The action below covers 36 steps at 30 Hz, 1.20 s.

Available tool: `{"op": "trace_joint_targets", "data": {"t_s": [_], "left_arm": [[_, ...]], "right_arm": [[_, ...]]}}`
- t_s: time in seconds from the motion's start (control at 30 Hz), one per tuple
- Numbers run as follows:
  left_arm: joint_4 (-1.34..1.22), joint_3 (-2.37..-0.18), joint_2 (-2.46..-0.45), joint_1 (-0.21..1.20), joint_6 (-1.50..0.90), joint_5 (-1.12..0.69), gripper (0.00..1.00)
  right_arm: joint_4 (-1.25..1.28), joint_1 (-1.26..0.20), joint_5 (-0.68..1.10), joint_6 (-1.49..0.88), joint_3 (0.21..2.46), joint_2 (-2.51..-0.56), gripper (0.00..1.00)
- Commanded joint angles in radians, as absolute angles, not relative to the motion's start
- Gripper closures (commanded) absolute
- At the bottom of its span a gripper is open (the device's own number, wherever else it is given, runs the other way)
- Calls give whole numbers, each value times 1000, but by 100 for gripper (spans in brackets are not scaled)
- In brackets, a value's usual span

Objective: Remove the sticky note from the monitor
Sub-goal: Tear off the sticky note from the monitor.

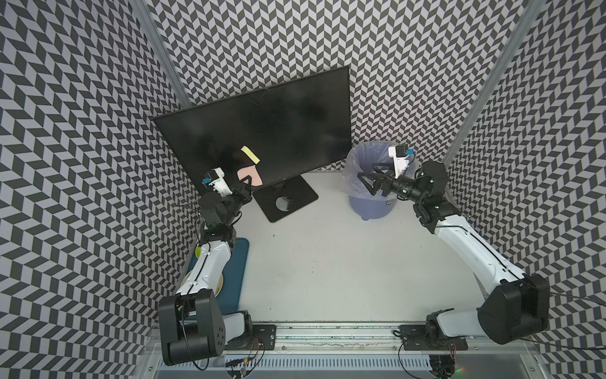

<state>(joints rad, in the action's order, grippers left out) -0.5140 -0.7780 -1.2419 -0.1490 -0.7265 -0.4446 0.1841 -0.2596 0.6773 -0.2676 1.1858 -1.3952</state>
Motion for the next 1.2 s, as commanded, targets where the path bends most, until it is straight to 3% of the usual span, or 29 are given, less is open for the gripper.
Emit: {"op": "trace_joint_targets", "data": {"t_s": [0.0,0.4,0.7,0.97,1.1,1.17], "left_arm": [[-489,-744,-1188,-132,-727,-466,100],[-489,-620,-969,13,-808,-498,100],[-583,-695,-1011,234,-827,-515,100],[-654,-708,-1054,319,-858,-525,100],[-644,-723,-1056,337,-850,-523,100],[-648,-725,-1056,344,-853,-526,100]], "right_arm": [[257,-287,690,-284,1172,-1362,1],[348,-478,701,-353,1173,-1434,1],[473,-584,726,-474,1205,-1528,2],[565,-604,796,-570,1226,-1584,14],[598,-607,819,-602,1226,-1597,31],[615,-609,825,-614,1225,-1603,33]]}}
